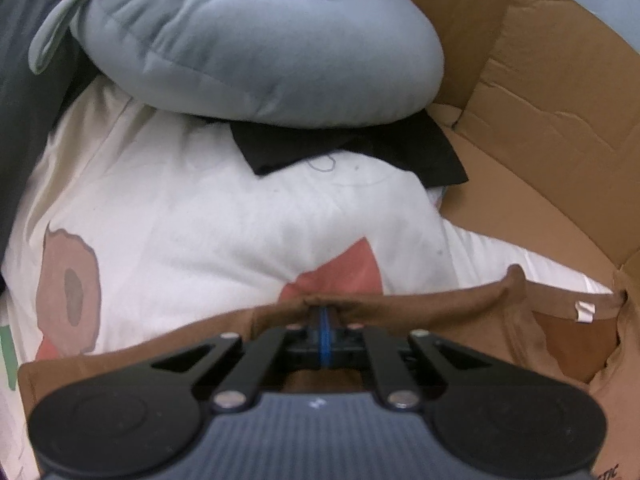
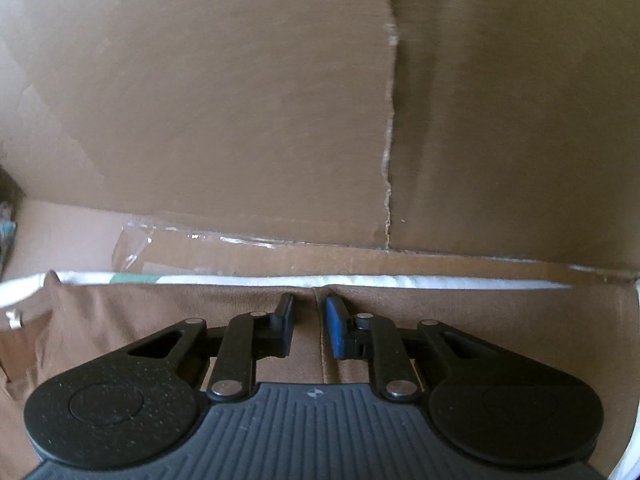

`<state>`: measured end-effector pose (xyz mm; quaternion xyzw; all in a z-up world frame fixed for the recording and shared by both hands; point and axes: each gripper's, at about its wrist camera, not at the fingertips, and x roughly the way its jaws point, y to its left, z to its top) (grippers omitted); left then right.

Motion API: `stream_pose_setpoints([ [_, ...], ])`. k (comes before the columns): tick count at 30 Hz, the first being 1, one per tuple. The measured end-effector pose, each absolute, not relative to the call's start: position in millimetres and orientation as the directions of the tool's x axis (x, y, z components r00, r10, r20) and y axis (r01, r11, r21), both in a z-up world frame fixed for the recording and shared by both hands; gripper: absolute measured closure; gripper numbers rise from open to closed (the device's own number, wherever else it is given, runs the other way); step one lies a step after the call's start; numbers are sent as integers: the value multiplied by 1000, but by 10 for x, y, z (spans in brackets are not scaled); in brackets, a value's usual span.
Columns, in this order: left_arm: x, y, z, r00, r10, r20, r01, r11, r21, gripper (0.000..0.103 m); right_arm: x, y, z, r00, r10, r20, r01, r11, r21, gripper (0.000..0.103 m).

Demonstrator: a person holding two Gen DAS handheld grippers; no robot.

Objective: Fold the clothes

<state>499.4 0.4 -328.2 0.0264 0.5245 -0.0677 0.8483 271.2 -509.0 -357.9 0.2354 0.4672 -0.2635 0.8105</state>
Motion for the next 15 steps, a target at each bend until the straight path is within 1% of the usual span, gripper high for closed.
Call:
stream_pose_setpoints([
  [2, 5016, -12, -3229, 423, -85, -902, 139, 990, -28, 100, 2726, -5093, -3577, 418, -204, -885, 640, 758, 127, 80],
  [4, 5001, -9, -3138, 411, -100, -906, 152, 988, -41, 100, 2738, -5163, -3543, 411, -154, -898, 618, 772, 150, 78],
  [5, 4968, 4, -3080, 412, -117, -904, 163, 985, -53, 94, 2738, -5209, -3519, 407, -121, -905, 608, 776, 170, 77],
  [6, 4919, 21, -3014, 422, -127, -898, 173, 983, -58, 81, 2738, -5254, -3496, 403, -87, -911, 598, 779, 190, 74],
  [7, 4857, 42, -2942, 441, -127, -889, 179, 982, -52, 72, 2706, -5272, -3438, 413, -80, -907, 591, 782, 200, 71],
  [8, 4791, 73, -2876, 457, -126, -881, 177, 983, -49, 59, 2675, -5289, -3380, 423, -73, -903, 583, 785, 210, 66],
  [9, 4726, 109, -2815, 470, -127, -874, 171, 984, -51, 58, 2620, -5268, -3303, 445, -91, -891, 563, 802, 199, 59],
  [11, 4619, 186, -2693, 483, -155, -862, 149, 984, -94, 59, 2510, -5225, -3148, 489, -126, -863, 523, 835, 174, 53],
  [13, 4505, 245, -2570, 511, -178, -841, 140, 982, -124, 59, 2424, -5215, -3065, 502, -122, -856, 501, 848, 172, 53],
  [15, 4349, 270, -2500, 522, -177, -835, 133, 983, -125, 59, 2310, -5188, -2971, 502, -136, -854, 494, 855, 155, 53],
])
